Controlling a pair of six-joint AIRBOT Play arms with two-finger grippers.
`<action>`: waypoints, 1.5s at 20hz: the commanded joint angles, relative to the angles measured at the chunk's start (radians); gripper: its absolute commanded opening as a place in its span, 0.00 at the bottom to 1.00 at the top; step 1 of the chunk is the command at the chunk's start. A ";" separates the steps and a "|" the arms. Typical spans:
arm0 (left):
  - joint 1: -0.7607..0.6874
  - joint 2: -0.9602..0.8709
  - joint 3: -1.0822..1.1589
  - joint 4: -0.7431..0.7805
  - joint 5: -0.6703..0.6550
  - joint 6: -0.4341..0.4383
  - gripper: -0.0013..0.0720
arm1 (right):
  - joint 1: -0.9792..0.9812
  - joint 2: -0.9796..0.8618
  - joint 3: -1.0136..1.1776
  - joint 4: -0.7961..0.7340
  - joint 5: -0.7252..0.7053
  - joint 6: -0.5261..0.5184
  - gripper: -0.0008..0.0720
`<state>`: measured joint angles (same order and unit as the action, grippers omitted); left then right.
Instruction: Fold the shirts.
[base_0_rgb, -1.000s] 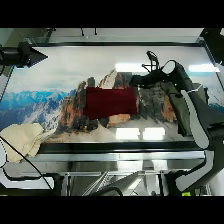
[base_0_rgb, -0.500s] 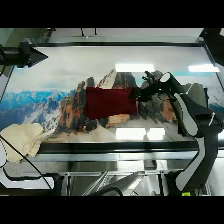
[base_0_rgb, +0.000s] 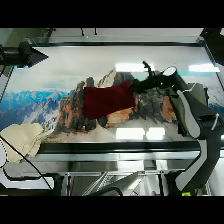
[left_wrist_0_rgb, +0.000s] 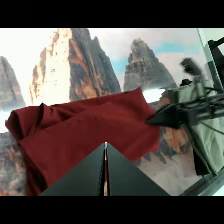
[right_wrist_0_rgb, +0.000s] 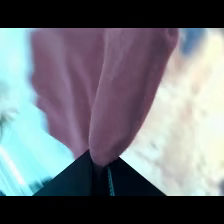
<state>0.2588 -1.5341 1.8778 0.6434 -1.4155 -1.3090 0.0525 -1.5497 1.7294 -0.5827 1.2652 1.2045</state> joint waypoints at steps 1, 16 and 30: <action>0.000 0.000 0.000 0.000 0.000 -0.001 0.04 | -0.083 0.125 0.115 -0.018 -0.065 0.106 0.04; 0.000 0.000 0.000 0.001 -0.023 0.000 0.04 | -0.580 0.763 -0.292 -0.934 0.345 0.768 0.04; 0.000 0.001 0.000 0.000 -0.049 0.000 0.04 | -0.579 0.887 -0.518 -0.898 0.138 0.729 0.89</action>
<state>0.2588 -1.5341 1.8778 0.6430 -1.4635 -1.3094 -0.5282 -0.6651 1.1397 -1.5482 1.4132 1.9766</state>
